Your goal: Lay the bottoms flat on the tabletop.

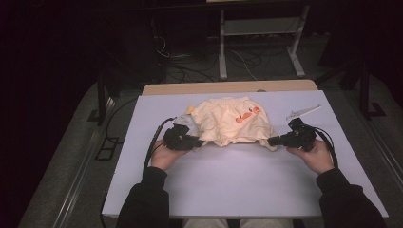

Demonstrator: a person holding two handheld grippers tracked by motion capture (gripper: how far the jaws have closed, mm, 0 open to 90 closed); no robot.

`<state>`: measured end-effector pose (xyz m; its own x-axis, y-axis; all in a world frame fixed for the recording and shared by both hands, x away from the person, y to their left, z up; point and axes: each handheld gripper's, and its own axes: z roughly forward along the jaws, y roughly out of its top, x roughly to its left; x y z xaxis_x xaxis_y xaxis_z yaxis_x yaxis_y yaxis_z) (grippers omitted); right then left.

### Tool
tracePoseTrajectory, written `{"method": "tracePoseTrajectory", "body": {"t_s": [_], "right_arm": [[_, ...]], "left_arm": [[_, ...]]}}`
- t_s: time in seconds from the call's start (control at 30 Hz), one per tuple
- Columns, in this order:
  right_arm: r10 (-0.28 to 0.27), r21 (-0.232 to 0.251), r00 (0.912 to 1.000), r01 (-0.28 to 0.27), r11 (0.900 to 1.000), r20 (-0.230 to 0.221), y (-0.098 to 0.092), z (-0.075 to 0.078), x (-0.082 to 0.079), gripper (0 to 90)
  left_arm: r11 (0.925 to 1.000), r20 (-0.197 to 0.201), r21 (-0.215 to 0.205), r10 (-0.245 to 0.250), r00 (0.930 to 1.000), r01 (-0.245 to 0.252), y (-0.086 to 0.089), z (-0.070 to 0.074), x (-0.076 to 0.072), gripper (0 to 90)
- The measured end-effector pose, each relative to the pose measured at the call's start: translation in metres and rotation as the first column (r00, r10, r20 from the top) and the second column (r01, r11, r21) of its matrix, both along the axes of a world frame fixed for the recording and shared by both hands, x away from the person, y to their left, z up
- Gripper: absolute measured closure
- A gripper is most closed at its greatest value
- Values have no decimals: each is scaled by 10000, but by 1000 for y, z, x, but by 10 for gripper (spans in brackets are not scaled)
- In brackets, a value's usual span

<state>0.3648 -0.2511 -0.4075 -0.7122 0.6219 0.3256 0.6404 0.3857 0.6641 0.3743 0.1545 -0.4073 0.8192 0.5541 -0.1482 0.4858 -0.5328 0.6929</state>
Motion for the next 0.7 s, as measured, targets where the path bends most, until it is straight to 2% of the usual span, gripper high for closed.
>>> {"method": "tracePoseTrajectory", "body": {"t_s": [0.17, 0.27, 0.3, 0.4, 0.5, 0.7], "right_arm": [[226, -83, 9997, -227, 9997, -113, 5, 2, -10, 892], [352, -168, 9991, -355, 9992, -224, 9, 2, -16, 892], [395, -172, 9989, -400, 9991, -272, 10, 2, -18, 892], [526, -305, 9975, -540, 9981, -472, 14, 2, -24, 892], [662, -365, 9955, -688, 9970, -682, 18, 0, -29, 892], [1046, -508, 9884, -1107, 9926, -1100, 30, -6, -36, 891]], "left_arm": [[9999, -136, 155, -44, 9999, 46, 1, 3, -14, 757], [9989, -395, 446, -128, 9991, 146, -2, 3, -20, 756], [9986, -601, 493, -157, 9981, 186, -3, 3, -22, 756], [9980, -1243, 588, -147, 9921, 222, -6, 3, -27, 756], [9986, -1782, 466, -179, 9838, 266, -8, 1, -32, 756], [9971, -2140, 574, -372, 9761, 506, -17, -2, -42, 756]]}}
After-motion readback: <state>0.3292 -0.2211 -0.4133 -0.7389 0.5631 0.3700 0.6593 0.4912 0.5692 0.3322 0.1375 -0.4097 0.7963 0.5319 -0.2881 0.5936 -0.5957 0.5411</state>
